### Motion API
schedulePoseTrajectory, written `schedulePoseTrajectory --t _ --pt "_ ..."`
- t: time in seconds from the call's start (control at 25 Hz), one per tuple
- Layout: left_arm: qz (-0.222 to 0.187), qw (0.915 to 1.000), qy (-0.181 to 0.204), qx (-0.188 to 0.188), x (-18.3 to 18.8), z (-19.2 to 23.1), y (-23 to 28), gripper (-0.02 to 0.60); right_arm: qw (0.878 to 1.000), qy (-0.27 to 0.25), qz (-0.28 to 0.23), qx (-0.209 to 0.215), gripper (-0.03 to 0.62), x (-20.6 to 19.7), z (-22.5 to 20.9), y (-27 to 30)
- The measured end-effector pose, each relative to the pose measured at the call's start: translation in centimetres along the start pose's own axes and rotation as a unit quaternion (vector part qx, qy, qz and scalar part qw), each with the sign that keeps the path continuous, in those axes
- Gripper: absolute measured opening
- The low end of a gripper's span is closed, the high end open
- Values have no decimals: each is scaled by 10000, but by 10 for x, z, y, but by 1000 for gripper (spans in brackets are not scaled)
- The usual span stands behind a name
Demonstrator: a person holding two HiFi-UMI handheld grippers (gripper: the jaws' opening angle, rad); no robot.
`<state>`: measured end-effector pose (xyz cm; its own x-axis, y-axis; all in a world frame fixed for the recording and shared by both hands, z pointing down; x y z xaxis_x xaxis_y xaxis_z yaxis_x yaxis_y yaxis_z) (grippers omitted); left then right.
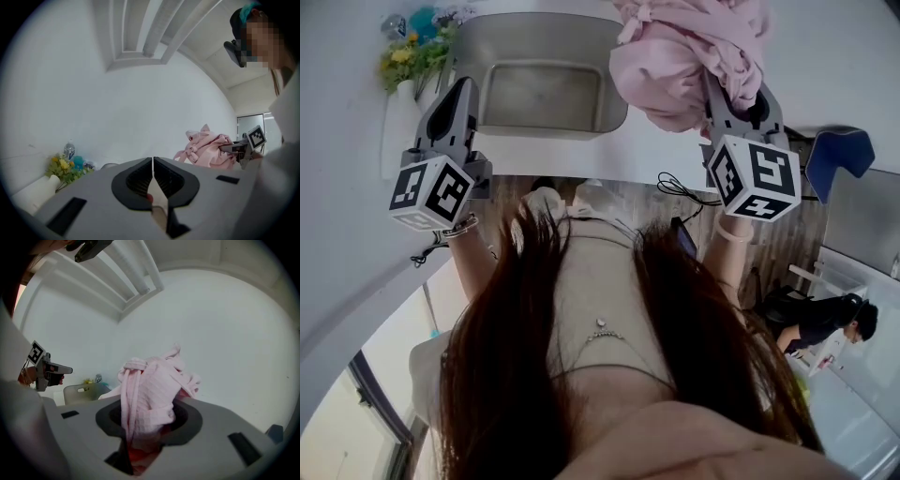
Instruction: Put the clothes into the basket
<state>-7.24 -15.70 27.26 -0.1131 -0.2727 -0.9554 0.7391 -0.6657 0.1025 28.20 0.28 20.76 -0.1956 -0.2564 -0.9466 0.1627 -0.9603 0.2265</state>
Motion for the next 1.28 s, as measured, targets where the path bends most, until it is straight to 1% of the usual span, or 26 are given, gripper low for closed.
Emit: schedulePoseTrajectory --t 0.16,0.36,0.56,0.68,0.84,1.08,1.28 --pt "-48 9996 -43 268 3 1 -18 11 9995 -57 -108 280 166 11 7 6" --pt "-90 9984 -145 542 -4 37 -36 9 9979 -174 -194 596 166 18 43 35" --pt "-200 9964 -168 807 3 26 -62 11 9949 -272 -368 898 166 34 49 29" --pt "-280 9948 -216 960 1 39 -72 9 9928 -343 -418 1068 166 40 65 41" --pt "-341 9915 -322 1217 -10 66 -87 11 9887 -461 -480 1343 166 41 95 66" --pt "-482 9862 -348 1546 -6 54 -115 11 9816 -590 -646 1700 166 55 104 62" --pt "-510 9806 -446 1841 -16 90 -132 11 9744 -627 -644 2062 166 56 149 96"
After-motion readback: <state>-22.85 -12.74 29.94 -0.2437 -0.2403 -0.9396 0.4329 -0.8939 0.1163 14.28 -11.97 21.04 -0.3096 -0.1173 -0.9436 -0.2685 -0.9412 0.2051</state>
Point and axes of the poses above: the fingertips, and each gripper's own axes: y forward along the fingers, z to its left, x out of its top, the point moved 9 cm from there along -y, backward along the fingers, and after that the axes turned 1 degree about x, right-handed, at the moved point
